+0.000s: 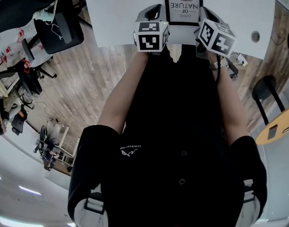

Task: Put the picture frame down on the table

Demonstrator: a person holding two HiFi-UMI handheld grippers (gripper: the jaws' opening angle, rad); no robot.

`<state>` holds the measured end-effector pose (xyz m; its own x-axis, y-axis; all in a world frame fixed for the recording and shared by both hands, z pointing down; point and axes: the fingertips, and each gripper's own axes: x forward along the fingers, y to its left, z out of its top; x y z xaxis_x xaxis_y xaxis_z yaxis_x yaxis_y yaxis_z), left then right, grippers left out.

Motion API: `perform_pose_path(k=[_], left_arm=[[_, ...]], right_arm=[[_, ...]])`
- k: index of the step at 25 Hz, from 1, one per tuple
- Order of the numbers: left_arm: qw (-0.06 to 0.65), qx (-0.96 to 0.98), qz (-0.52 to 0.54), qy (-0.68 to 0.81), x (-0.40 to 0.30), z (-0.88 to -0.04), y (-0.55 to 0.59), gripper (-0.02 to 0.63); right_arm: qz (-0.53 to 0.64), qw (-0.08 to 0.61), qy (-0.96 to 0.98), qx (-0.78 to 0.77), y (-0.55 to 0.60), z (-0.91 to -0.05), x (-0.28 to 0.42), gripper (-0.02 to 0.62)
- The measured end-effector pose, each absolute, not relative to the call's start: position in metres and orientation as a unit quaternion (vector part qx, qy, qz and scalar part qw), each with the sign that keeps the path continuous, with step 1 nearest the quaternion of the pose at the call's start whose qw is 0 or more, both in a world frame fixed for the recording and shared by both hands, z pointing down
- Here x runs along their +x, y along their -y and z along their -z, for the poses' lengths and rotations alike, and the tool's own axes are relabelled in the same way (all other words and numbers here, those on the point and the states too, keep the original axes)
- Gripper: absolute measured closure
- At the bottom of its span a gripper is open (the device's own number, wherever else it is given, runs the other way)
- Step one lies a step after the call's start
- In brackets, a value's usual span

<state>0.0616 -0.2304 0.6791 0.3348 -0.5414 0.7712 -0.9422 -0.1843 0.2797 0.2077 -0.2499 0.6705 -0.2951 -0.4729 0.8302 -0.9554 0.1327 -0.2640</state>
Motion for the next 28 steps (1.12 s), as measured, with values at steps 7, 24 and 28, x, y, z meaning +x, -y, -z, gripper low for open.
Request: perform_pose_path(k=[7,24,28], left_arm=[[0.370,0.735,-0.255,0.508,0.045,-0.663,0.212,0.600],[0.344,0.772,-0.200,0.496,0.020,-0.607,0.190,0.600],[0.335,0.779,-0.188,0.495,0.018,-0.593,0.185,0.600]], right_arm=[[-0.401,0.277,0.704,0.516,0.230,-0.650,0.187,0.597],[-0.371,0.239,0.734,0.516,0.197,-0.601,0.152,0.597],[-0.366,0.230,0.737,0.519,0.191,-0.589,0.154,0.597]])
